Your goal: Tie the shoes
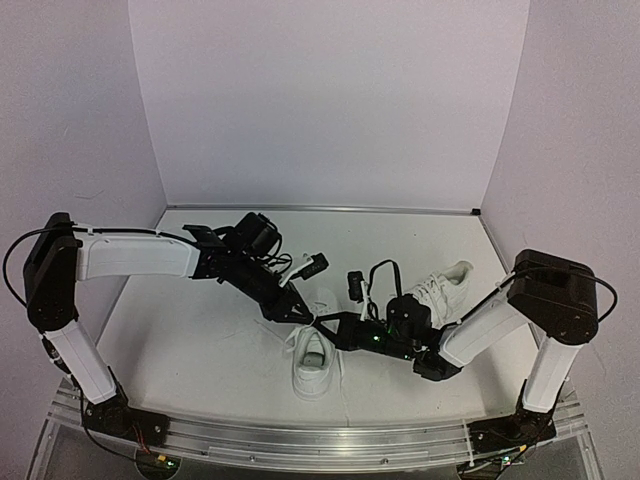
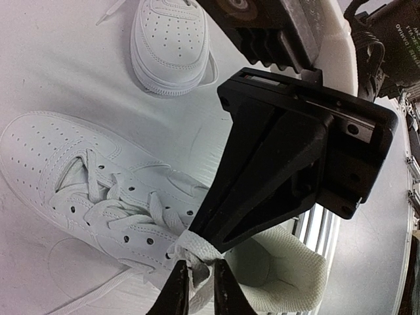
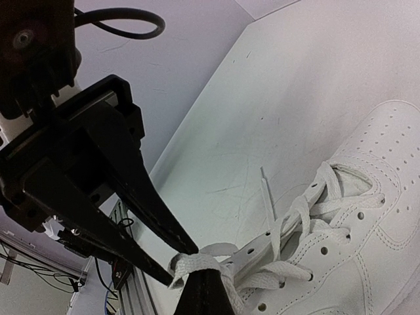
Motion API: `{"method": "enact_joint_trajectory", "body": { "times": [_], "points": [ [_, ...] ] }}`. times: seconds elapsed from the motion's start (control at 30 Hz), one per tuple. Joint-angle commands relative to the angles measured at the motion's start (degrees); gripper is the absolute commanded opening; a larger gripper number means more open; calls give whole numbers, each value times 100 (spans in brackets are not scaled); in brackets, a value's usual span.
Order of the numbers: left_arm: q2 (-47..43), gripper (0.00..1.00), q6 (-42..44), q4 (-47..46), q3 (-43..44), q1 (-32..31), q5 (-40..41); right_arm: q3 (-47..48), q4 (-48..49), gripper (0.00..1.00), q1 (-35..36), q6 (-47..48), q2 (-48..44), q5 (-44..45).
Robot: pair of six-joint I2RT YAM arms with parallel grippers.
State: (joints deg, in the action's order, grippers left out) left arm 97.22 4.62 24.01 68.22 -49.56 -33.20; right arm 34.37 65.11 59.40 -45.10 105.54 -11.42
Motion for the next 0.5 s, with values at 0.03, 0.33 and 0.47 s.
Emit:
{"method": "enact_joint_trajectory", "body": {
  "times": [0.03, 0.33, 0.47],
  "points": [
    [44, 6, 110, -37, 231, -12, -67, -139, -647, 0, 32, -25, 62, -119],
    [-240, 0, -4, -112, 126, 101, 417, -287, -843, 6, 30, -12, -217, -8],
    [-238, 0, -59, -146, 149, 120, 416, -354, -1019, 11, 29, 34, -379, 55]
  ]
}}
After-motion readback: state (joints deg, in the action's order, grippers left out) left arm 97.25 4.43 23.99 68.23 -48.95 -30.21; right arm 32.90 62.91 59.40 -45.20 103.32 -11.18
